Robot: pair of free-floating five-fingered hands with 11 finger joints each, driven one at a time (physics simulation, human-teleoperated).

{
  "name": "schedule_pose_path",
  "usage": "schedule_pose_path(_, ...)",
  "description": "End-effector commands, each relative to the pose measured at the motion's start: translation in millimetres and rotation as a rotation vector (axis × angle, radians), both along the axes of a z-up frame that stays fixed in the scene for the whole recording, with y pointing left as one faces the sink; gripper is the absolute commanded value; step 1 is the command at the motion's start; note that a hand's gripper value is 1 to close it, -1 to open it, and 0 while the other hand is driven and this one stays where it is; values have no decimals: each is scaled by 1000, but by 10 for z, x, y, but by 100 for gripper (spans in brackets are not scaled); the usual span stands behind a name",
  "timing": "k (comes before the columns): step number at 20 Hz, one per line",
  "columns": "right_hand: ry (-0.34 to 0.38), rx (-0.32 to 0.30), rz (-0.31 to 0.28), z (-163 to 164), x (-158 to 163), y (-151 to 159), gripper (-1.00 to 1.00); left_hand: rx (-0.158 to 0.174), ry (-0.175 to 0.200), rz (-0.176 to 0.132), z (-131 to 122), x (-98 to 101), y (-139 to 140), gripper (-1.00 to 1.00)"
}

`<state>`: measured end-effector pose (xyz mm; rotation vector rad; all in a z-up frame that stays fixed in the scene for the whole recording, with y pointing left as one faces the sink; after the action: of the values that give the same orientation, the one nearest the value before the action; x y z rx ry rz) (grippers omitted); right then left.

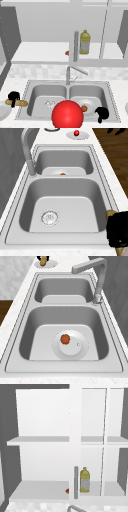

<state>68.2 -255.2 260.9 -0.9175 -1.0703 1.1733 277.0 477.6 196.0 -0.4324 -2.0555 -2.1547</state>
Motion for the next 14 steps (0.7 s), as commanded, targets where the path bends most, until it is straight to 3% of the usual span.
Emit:
schedule_pose_path(1,0,0,0,0,0,0,0,2,-29,-6,104,57,-163,100)
schedule_pose_path(14,0,0,0,0,0,0,0,21,-33,-1,233,422,-982,100)
